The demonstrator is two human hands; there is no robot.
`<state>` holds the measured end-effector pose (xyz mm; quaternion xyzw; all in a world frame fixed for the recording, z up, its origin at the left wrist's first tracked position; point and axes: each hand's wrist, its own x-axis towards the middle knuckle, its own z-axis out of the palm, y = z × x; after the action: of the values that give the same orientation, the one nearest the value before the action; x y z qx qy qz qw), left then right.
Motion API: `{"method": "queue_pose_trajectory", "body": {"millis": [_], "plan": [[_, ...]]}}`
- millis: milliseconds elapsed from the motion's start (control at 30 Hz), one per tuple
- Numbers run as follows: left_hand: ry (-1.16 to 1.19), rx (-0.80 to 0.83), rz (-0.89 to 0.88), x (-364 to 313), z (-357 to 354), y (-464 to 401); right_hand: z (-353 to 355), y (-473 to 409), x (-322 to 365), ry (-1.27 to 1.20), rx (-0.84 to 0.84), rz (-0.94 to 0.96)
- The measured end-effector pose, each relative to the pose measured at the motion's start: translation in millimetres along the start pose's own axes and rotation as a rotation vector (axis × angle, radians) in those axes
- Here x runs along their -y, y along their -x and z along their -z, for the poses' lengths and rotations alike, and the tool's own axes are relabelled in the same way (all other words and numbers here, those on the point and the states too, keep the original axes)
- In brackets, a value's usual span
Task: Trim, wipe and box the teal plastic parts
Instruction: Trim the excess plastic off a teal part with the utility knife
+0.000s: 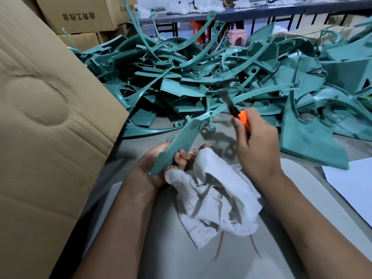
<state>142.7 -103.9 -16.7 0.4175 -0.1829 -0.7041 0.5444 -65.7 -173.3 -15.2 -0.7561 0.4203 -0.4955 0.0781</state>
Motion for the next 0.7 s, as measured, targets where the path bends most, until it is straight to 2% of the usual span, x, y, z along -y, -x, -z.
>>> {"method": "queue_pose_trajectory", "body": {"millis": [67,100,233,300,333,400,500,600,633,700], "plan": [[-0.167,0.063,0.011,-8,7,2,3,-4,-7,0.038,-0.063,-0.072],[-0.205,0.144,0.073,-11,6,4,4,-5,-10,0.063,-0.085,-0.108],[-0.120,0.323,0.204,-19,2,17,3,-5,-14,0.112,-0.077,-0.176],[-0.164,0.263,0.115,-19,3,19,2,-5,-15,0.156,-0.042,-0.173],[-0.208,0.176,0.061,-20,3,19,2,-6,-16,0.192,-0.006,-0.177],[-0.339,0.092,-0.044,-22,5,22,0,-6,-18,0.292,0.109,-0.194],[-0.584,0.226,-0.072,-20,13,26,-3,-5,-18,0.416,0.247,-0.224],[-0.554,0.504,-0.030,-17,15,30,-4,-7,-18,0.427,0.257,-0.262],[-0.532,0.553,-0.021,-16,16,30,-4,-7,-19,0.419,0.262,-0.268],[-0.590,0.518,-0.070,-15,15,24,-3,-7,-19,0.412,0.269,-0.274]]}}
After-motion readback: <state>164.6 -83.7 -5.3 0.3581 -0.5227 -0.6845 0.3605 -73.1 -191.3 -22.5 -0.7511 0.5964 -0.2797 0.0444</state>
